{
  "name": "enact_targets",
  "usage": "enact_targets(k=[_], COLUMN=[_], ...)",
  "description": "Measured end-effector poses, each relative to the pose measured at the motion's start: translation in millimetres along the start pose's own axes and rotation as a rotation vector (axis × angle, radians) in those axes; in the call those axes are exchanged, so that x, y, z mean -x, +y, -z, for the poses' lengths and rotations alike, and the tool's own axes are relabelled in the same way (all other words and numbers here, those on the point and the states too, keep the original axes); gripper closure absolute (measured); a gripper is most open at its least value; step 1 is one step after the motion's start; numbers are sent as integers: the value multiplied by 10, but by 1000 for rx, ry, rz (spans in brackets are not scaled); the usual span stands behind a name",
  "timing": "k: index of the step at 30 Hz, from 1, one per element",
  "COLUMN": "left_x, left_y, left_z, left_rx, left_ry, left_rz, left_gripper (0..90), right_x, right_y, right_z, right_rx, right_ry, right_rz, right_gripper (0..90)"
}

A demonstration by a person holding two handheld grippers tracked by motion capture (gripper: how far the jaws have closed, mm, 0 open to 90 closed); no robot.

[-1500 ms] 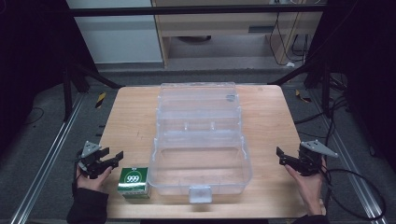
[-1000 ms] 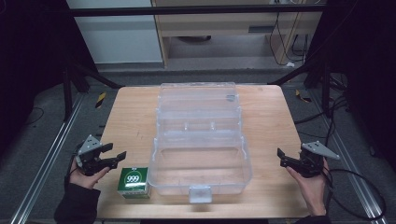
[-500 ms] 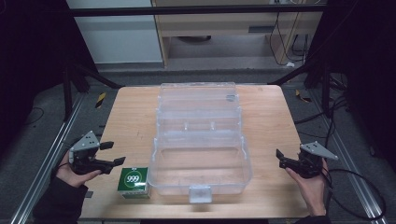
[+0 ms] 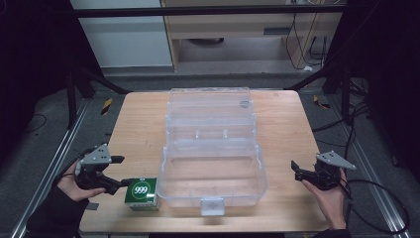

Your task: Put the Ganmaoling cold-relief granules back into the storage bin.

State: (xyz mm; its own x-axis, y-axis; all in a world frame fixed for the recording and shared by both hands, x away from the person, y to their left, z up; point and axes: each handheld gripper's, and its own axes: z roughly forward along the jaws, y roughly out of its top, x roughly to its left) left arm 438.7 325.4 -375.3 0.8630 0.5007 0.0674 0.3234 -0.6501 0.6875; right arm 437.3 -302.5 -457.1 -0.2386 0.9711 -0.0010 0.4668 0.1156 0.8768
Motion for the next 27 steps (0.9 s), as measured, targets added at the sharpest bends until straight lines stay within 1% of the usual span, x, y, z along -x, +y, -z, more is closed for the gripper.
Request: enact_targets(k=[1,4,5,6,8,9,11,13,15,19,20,22,23,24,26,27], left_x=[21,45,60,86,108,108,143,155,173,194,202,217,225,236,241,251], left_y=[5,9,10,11,15,15,23,25,34,43,45,48,48,49,49,49], left_z=[-6,-14,-21,-32,-43,-43,-69,-78,-107,-135,-151,-182,-198,-225,-239,-265], left_rx=[-11,-23,-30,-41,-58,-58,-84,-91,-111,-126,-130,-146,-155,-169,-171,-179], left_ry=[-10,-25,-30,-45,-54,-54,-70,-70,-80,-86,-93,-99,-100,-105,-112,-119], left_rz=[-20,-36,-50,-76,-100,-100,-130,-134,-154,-168,-175,-189,-197,-209,-212,-225], left_gripper=[133,130,126,119,107,106,101,94,84,72,72,60,55,51,49,49], right_x=[-2,-7,-11,-14,-17,-17,-22,-24,-24,-21,-25,-28,-35,-38,-41,-42], right_y=[-3,-8,-12,-19,-22,-22,-24,-26,-29,-36,-38,-46,-48,-52,-54,-54], right_z=[-5,-9,-11,-18,-23,-23,-26,-25,-24,-31,-30,-40,-42,-50,-52,-52], right_rx=[-7,-11,-15,-21,-25,-25,-28,-30,-34,-39,-45,-53,-57,-62,-64,-65], right_ry=[2,4,5,6,5,5,8,10,12,13,17,21,23,26,27,28], right_rz=[7,12,13,26,33,33,37,38,40,45,41,54,53,63,65,63], right_gripper=[60,58,57,53,51,51,48,45,43,40,39,39,38,36,34,33])
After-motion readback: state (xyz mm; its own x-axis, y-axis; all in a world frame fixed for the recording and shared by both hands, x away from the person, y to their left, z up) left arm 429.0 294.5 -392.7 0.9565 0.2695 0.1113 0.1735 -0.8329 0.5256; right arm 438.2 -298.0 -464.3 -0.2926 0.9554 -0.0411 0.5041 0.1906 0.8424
